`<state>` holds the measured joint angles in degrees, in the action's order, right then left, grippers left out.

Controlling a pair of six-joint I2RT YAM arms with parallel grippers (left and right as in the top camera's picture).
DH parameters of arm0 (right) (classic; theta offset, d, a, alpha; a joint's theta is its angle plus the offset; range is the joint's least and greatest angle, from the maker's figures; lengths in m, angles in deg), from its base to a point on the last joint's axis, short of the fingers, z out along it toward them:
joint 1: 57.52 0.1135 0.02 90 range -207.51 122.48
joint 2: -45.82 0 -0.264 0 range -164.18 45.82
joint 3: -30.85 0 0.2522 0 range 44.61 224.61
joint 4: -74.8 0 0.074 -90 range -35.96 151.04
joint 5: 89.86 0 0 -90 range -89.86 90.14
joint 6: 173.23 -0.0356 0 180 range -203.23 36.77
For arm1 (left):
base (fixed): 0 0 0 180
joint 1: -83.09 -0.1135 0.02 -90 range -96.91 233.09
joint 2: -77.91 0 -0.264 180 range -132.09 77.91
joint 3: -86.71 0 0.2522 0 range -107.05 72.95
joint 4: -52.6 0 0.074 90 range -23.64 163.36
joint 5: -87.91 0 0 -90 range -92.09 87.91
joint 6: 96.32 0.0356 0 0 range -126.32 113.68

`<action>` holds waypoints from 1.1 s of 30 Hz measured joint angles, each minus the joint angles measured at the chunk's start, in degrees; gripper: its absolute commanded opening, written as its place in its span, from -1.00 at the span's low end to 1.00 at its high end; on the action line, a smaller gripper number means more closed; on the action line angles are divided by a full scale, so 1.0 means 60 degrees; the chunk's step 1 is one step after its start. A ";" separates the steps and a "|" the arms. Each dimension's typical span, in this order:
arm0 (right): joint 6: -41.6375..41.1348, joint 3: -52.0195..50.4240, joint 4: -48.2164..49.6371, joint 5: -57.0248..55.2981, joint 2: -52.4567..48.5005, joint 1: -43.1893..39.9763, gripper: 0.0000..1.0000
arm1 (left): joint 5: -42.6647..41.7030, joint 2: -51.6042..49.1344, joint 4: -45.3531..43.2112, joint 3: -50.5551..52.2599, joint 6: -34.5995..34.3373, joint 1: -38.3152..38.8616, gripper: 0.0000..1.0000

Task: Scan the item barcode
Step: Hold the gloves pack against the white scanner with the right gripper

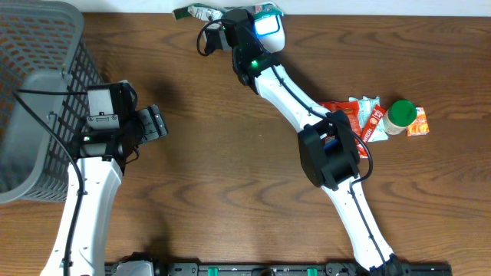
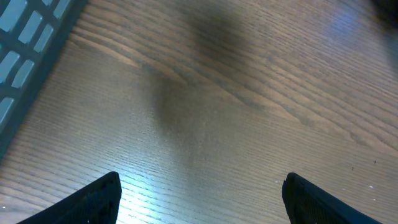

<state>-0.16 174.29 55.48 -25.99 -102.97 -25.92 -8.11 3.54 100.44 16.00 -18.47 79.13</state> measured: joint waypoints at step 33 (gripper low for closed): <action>-0.2940 0.0000 -0.1249 0.1180 0.0000 -0.0331 -0.98 | 0.0004 0.0000 0.0000 0.0000 0.0000 0.0000 0.67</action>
<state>-17.80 174.29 47.98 -18.90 -102.97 -27.91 -8.09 3.54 100.44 16.00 -18.47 79.13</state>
